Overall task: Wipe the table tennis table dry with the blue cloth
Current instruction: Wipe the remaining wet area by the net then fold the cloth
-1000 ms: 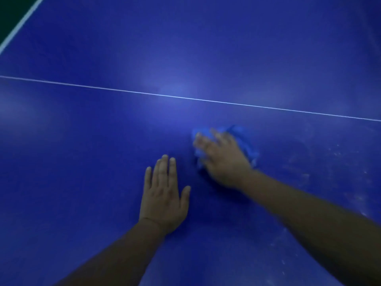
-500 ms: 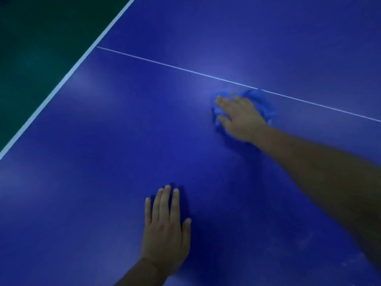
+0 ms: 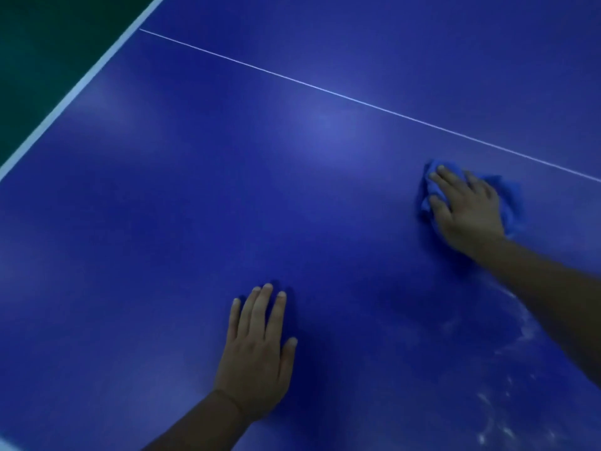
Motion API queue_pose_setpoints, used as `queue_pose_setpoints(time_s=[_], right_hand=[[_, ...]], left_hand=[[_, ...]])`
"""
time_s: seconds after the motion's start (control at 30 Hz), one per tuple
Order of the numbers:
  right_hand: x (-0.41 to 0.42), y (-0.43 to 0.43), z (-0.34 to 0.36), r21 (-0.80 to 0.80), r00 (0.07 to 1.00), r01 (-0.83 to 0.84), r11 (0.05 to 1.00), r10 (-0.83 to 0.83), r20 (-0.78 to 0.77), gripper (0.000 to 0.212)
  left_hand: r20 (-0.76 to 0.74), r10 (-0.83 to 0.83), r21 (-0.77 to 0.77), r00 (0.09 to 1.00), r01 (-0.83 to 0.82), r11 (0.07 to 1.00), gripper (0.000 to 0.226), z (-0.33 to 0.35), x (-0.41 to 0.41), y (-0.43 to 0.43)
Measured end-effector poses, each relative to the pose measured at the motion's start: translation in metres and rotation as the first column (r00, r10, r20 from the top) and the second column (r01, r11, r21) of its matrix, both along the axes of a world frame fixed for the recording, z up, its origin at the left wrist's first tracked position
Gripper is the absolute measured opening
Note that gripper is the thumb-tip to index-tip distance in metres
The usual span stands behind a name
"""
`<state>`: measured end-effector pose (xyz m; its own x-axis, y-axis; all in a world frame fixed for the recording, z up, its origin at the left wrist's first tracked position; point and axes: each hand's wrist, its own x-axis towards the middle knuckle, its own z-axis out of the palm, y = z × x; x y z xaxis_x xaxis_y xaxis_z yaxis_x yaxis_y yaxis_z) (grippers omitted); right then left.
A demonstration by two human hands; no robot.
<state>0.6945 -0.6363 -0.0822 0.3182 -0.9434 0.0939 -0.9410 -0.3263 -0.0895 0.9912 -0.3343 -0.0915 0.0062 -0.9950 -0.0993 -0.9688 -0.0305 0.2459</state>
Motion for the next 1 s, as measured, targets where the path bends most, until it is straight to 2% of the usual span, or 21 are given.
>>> queue_pose_setpoints(time_s=[0.1,0.17,0.23,0.27,0.3,0.33,0.37,0.43,0.5,0.53,0.6,0.7,0.83,0.9,0.93,0.97,1.0], right_hand=[[0.035,0.079,-0.010,-0.085,0.961,-0.278,0.957,0.277,-0.013,0.052],[0.054,0.184,-0.012,0.000,0.824,-0.567,0.824,0.567,-0.023,0.055],[0.051,0.273,-0.004,0.151,0.617,-0.778,0.610,0.787,-0.002,0.054],[0.044,0.290,-0.006,0.169,0.556,-0.821,0.545,0.831,0.023,0.052],[0.035,0.282,-0.006,0.167,0.550,-0.827,0.537,0.834,0.042,0.052],[0.030,0.263,-0.009,0.141,0.609,-0.788,0.600,0.792,0.034,0.054],[0.026,0.236,-0.013,0.105,0.726,-0.686,0.720,0.688,0.025,0.055],[0.023,0.176,-0.014,0.025,0.955,-0.295,0.955,0.294,0.033,0.053],[0.033,0.139,-0.008,0.035,0.997,0.052,0.998,-0.054,0.060,0.055],[0.043,0.135,-0.009,0.056,0.988,0.135,0.989,-0.139,0.070,0.058],[0.070,0.159,-0.012,0.060,0.992,0.115,0.992,-0.118,0.044,0.062],[0.107,0.270,-0.020,0.056,0.983,-0.185,0.981,0.184,0.017,0.057],[0.121,0.446,-0.011,0.159,0.879,-0.470,0.868,0.477,-0.003,0.055],[0.109,0.466,-0.006,0.225,0.824,-0.546,0.807,0.565,-0.030,0.056],[0.101,0.459,-0.008,0.188,0.829,-0.536,0.823,0.555,-0.069,0.056],[0.096,0.444,-0.009,0.165,0.875,-0.456,0.874,0.474,-0.094,0.057],[0.093,0.430,-0.011,0.125,0.952,-0.279,0.952,0.291,-0.091,0.056]], left_hand=[[-0.013,0.001,0.005,1.000,-0.001,1.000,0.063,-0.004,0.001,0.015],[-0.023,-0.012,0.007,1.000,0.013,1.000,0.063,-0.001,0.003,0.028],[-0.029,-0.038,-0.003,0.999,0.038,0.999,0.063,0.003,0.005,0.040],[-0.030,-0.052,0.003,0.998,0.052,0.999,0.063,0.006,0.011,0.050],[-0.035,-0.070,0.013,0.997,0.070,0.997,0.063,0.008,0.014,0.058],[-0.027,-0.089,0.022,0.996,0.089,0.996,0.064,0.009,0.020,0.068],[-0.015,-0.108,0.030,0.994,0.108,0.994,0.063,0.009,0.025,0.074],[-0.005,-0.131,0.041,0.991,0.131,0.991,0.063,0.006,0.035,0.085],[-0.008,-0.133,0.036,0.991,0.134,0.990,0.062,0.002,0.043,0.093],[-0.009,-0.133,0.029,0.991,0.133,0.991,0.062,0.000,0.047,0.096],[-0.020,-0.137,0.013,0.990,0.138,0.990,0.062,-0.002,0.052,0.103],[-0.039,-0.172,-0.008,0.984,0.172,0.985,0.063,-0.001,0.065,0.117],[-0.051,-0.211,-0.009,0.976,0.211,0.977,0.064,0.002,0.083,0.143],[-0.070,-0.207,0.010,0.976,0.209,0.978,0.064,0.002,0.089,0.158],[-0.073,-0.219,0.011,0.973,0.220,0.975,0.064,0.003,0.092,0.167],[-0.070,-0.235,0.013,0.969,0.237,0.972,0.063,0.003,0.094,0.173],[-0.068,-0.254,0.014,0.965,0.256,0.967,0.063,0.003,0.095,0.181]])
